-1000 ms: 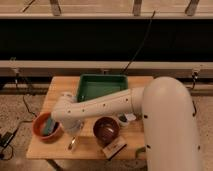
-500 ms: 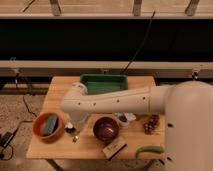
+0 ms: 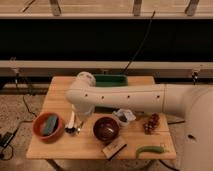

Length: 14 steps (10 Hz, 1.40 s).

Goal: Place fork in tray

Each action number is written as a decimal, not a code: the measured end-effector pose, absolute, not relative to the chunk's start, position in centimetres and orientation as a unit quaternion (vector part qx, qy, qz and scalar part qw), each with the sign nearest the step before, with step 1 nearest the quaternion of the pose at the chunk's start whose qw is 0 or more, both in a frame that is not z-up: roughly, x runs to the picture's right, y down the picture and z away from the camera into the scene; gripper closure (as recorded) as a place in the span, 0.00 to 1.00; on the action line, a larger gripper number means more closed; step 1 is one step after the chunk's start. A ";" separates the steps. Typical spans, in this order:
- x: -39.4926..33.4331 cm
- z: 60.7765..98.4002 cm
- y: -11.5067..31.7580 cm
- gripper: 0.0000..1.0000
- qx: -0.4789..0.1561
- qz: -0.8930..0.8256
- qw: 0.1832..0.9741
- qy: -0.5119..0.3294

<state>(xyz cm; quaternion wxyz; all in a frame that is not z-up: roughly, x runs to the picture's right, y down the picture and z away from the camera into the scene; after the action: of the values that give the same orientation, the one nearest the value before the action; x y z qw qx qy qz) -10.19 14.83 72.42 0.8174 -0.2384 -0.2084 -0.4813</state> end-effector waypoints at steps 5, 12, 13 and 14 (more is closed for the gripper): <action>-6.6 76.4 10.3 1.00 -0.243 -0.446 0.838 -0.199; -2.9 83.4 4.4 1.00 -0.259 -0.410 0.856 -0.178; -2.2 83.9 4.0 1.00 -0.259 -0.405 0.859 -0.173; -1.5 84.3 3.6 1.00 -0.261 -0.398 0.863 -0.169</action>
<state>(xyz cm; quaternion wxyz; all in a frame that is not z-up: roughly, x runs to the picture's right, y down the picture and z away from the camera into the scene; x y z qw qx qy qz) -1.50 3.56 84.30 0.8633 -0.2606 -0.1689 -0.3978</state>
